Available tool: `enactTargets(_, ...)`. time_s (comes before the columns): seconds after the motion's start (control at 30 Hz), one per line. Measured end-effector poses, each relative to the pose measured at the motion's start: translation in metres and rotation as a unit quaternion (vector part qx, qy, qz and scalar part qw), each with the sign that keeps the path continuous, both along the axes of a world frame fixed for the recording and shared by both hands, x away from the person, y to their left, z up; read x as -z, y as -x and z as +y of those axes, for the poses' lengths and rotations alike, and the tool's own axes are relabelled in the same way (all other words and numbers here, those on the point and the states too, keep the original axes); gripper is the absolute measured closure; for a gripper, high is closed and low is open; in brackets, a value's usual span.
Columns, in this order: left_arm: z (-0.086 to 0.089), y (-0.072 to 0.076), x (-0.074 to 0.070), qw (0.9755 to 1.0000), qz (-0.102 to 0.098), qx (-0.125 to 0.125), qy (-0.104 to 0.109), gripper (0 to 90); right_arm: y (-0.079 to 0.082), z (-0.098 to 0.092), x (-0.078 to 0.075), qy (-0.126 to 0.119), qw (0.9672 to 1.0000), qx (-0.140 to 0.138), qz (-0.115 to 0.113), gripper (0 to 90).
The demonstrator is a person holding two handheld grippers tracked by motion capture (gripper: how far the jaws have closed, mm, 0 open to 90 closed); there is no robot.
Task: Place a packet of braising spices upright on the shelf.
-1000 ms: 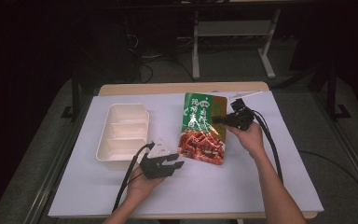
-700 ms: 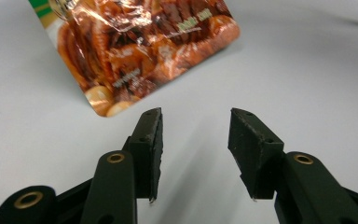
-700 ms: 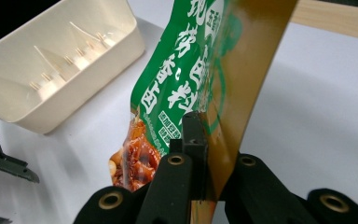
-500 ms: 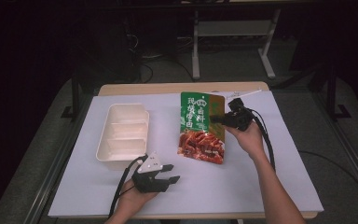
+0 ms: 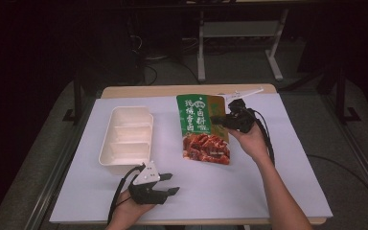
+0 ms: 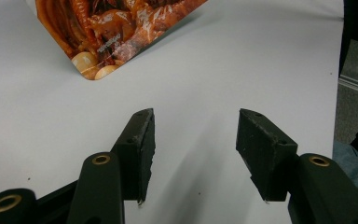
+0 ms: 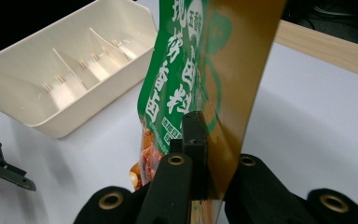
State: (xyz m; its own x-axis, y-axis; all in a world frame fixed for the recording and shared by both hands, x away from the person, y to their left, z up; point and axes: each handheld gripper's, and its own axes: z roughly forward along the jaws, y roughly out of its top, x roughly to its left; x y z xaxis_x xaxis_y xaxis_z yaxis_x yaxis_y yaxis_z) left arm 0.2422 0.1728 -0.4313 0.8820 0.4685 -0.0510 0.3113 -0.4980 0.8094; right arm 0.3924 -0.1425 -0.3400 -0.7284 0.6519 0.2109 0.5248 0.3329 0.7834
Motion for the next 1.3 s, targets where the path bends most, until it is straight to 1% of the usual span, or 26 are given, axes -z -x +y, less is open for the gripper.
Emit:
enactTargets(0.07,0.003,0.001,-0.001,1.0000,0.001,-0.002,0.005,44.8,0.000,0.002,-0.002,0.003,1.0000,-0.002,-0.005,89.0)
enactTargets(0.1,0.004,0.002,-0.001,1.0000,0.000,-0.001,0.006,44.3,0.000,0.003,-0.003,0.002,1.0000,-0.001,-0.004,89.0)
enactTargets(0.17,0.006,0.005,0.000,1.0000,0.000,0.003,0.008,41.0,-0.001,0.005,-0.004,0.004,1.0000,-0.002,-0.004,89.0)
enactTargets(0.27,0.007,0.007,0.001,1.0000,-0.002,0.005,0.005,40.7,-0.001,0.007,-0.006,0.001,1.0000,-0.002,-0.005,89.0)
enactTargets(0.3,0.009,0.008,0.002,1.0000,0.000,0.005,0.002,39.3,-0.001,0.008,-0.007,0.001,0.9999,-0.005,-0.009,89.2)
enactTargets(0.47,0.011,0.008,0.002,1.0000,-0.002,0.005,0.003,38.5,-0.001,0.013,-0.011,0.005,0.9999,-0.008,-0.013,89.2)
enactTargets(0.57,0.012,0.010,0.003,0.9999,-0.007,0.006,0.005,38.6,-0.002,0.016,-0.013,0.003,0.9998,-0.009,-0.015,89.2)
enactTargets(0.63,0.014,0.010,0.003,0.9999,-0.008,0.005,0.006,38.5,-0.002,0.017,-0.014,0.002,0.9998,-0.011,-0.018,89.2)
enactTargets(0.73,0.016,0.011,0.003,0.9999,-0.009,0.003,0.010,37.5,0.000,0.021,-0.019,-0.007,0.9997,-0.014,-0.021,89.2)
enactTargets(1.1,0.018,0.011,0.002,0.9999,-0.012,-0.002,0.009,36.0,-0.002,0.035,-0.030,-0.012,0.9992,-0.017,-0.034,89.3)
enactTargets(1.13,0.018,0.011,0.002,0.9999,-0.011,-0.002,0.007,35.6,-0.003,0.037,-0.032,-0.019,0.9991,-0.016,-0.034,89.4)
enactTargets(1.3,0.019,0.010,0.001,0.9999,-0.008,-0.008,0.012,35.3,-0.005,0.042,-0.040,-0.030,0.9987,-0.020,-0.037,89.4)
